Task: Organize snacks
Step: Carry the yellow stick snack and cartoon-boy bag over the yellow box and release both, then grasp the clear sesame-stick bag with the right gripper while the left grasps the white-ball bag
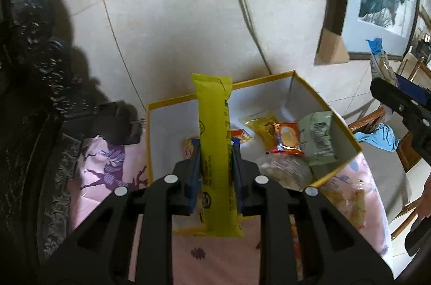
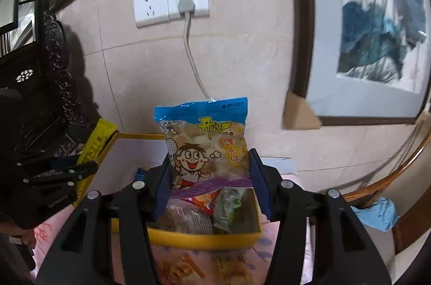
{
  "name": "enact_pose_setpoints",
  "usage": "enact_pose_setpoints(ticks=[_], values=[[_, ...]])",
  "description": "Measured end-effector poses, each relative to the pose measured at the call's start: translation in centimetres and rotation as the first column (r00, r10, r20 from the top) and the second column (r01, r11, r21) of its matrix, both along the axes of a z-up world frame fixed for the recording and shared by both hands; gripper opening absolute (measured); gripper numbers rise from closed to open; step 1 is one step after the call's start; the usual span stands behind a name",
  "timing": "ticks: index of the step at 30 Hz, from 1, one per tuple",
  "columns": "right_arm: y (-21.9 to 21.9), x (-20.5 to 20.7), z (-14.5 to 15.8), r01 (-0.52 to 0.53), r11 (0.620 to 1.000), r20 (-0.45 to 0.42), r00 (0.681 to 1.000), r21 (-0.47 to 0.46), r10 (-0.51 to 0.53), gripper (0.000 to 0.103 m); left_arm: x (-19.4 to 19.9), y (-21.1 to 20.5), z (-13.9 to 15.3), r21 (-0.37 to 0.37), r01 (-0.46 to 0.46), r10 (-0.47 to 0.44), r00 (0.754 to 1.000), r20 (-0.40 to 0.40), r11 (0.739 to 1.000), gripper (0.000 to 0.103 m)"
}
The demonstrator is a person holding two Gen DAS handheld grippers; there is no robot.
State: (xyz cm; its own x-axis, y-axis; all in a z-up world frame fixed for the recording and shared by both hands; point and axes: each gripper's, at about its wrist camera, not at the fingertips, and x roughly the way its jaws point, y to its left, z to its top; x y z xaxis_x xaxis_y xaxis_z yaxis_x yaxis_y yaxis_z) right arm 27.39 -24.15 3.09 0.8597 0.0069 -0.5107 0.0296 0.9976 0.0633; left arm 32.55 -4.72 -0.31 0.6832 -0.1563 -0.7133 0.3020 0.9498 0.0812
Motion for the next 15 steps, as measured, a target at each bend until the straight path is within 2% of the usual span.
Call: enact_pose_setpoints(ticks=[6, 7, 8, 9, 11, 15], values=[[0.7, 2.1, -2.1, -0.03, 0.999, -0.026, 0.999, -0.027, 0.029, 0.054, 1.6, 0.5, -2.0, -0.036, -0.028, 0.026, 0.999, -0.047, 0.999, 0.022], [0.8, 2.2, -2.4, -0.041, 0.999, -0.032, 0.999, -0.031, 0.04, 0.059, 1.8, 0.5, -2.2, -0.043, -0.038, 0.036, 0.998, -0.05, 0.998, 0.029], [0.9, 2.4, -2.8, -0.059, 0.997, -0.05, 0.997, -0.043, 0.056, 0.071, 1.9, 0.7, -2.3, -0.05, -0.061, 0.058, 0.997, -0.05, 0.997, 0.079], [1.3, 2.8, -3.3, -0.071, 0.994, -0.096, 0.993, -0.085, 0.062, 0.1, 1.9, 0.7, -2.4, -0.036, -0.099, 0.098, 0.994, -0.039, 0.994, 0.1], [1.6, 1.8, -4.2, -0.025, 0.982, -0.13, 0.991, -0.188, 0.0, 0.102, 1.1, 1.1, -2.5, -0.02, -0.144, 0.144, 0.99, 0.007, 0.989, 0.101], [1.5, -3.1, -5.9, -0.106, 0.96, -0.211, 0.976, -0.258, 0.051, 0.102, -1.3, 1.9, -3.4, 0.027, -0.097, 0.097, 0.995, 0.009, 0.995, 0.101]])
